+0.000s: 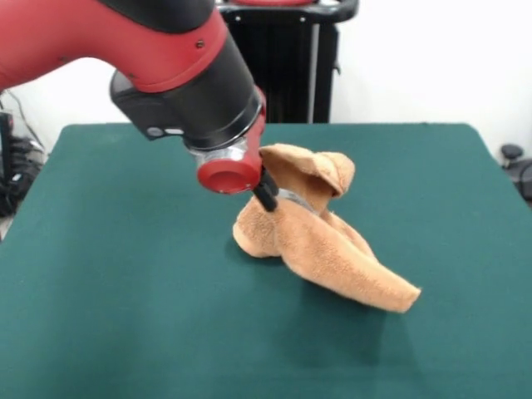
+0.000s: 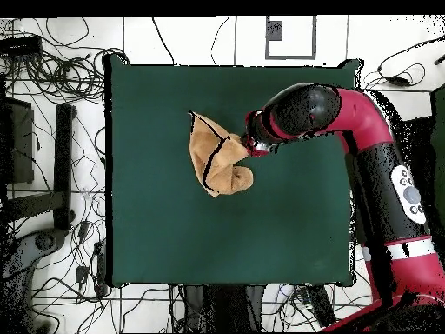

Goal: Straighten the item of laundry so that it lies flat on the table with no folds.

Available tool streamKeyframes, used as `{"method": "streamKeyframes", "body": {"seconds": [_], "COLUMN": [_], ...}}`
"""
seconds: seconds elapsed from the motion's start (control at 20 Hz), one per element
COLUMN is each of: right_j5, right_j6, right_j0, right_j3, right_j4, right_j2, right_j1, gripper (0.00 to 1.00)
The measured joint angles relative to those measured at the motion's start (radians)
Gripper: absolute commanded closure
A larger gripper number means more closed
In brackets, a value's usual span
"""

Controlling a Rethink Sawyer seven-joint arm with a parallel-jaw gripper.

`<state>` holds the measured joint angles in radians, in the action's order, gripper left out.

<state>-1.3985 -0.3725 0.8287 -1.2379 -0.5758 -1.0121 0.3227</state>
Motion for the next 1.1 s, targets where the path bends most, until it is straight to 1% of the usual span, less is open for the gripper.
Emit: {"method": "streamKeyframes", "body": {"seconds": [0.35,0.6,0.7,0.85,1.1], "right_j5": [-0.077,-0.088,-0.075,-0.027,0.146], "right_j6": [0.059,0.074,0.074,0.068,0.002], "right_j0": [-0.007,0.007,0.017,0.038,0.066], "right_j3": [0.087,0.081,0.062,0.007,-0.146], "right_j4": [-0.007,-0.009,-0.009,-0.008,0.002], "right_j2": [0.0,0.0,0.0,0.007,0.044], "right_j1": [-0.001,0.018,0.036,0.085,0.213], "gripper": [1.0,1.0,1.0,1.0,1.0]}}
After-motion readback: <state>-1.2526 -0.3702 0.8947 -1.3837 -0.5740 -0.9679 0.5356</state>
